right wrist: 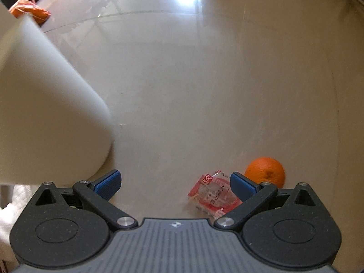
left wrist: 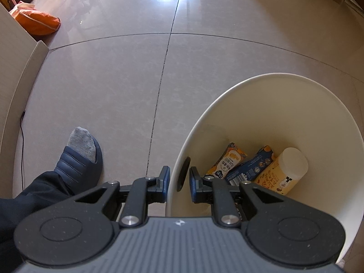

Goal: Organize objects
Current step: 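Lower the right tool onto the red-wrapped bread packet and close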

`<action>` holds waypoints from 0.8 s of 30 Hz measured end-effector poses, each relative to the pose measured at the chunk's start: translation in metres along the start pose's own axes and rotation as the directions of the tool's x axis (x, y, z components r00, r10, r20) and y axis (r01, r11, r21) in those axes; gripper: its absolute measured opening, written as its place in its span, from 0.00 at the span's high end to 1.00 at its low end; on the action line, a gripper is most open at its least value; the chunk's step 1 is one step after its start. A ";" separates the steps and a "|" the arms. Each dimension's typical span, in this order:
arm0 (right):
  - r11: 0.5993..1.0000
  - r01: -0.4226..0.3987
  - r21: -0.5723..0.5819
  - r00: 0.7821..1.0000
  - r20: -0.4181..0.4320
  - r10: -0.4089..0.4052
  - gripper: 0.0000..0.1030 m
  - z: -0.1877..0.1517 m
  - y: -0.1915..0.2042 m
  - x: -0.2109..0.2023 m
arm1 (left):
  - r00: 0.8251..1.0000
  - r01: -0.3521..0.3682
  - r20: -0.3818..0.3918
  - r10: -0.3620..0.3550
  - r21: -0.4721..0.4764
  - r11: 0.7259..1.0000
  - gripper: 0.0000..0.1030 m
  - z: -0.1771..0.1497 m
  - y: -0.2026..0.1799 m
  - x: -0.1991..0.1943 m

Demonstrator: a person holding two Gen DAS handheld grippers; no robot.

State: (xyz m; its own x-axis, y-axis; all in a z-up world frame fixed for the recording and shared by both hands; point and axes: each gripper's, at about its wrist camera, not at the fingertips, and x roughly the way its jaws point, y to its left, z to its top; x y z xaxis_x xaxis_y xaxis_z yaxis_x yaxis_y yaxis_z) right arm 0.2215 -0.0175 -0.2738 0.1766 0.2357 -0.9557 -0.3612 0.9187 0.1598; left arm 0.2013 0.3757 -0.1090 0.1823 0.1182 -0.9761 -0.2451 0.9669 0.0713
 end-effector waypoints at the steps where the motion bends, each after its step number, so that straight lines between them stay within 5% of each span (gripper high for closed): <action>1: 1.000 0.006 0.010 1.000 -0.008 -0.006 0.00 0.000 -0.006 0.010 | 1.000 0.003 -0.002 -0.003 -0.005 1.000 0.84 0.000 0.000 0.000; 12: 0.986 0.015 0.165 0.996 -0.092 0.000 0.00 -0.006 -0.052 0.099 | 1.000 -0.001 -0.002 0.001 0.008 1.000 0.84 -0.002 0.001 -0.001; 24: 0.989 -0.031 0.147 0.975 -0.212 0.062 0.00 -0.041 -0.042 0.108 | 1.000 0.007 -0.004 -0.007 0.007 1.000 0.84 -0.002 0.000 -0.001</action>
State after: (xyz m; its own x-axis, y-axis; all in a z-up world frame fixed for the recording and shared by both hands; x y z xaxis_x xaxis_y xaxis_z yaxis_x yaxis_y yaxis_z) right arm 0.2180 -0.0441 -0.3939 -0.0442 0.2195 -0.9746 -0.2278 0.9477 0.2237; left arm 0.1991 0.3752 -0.1087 0.1804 0.1108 -0.9773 -0.2375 0.9691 0.0660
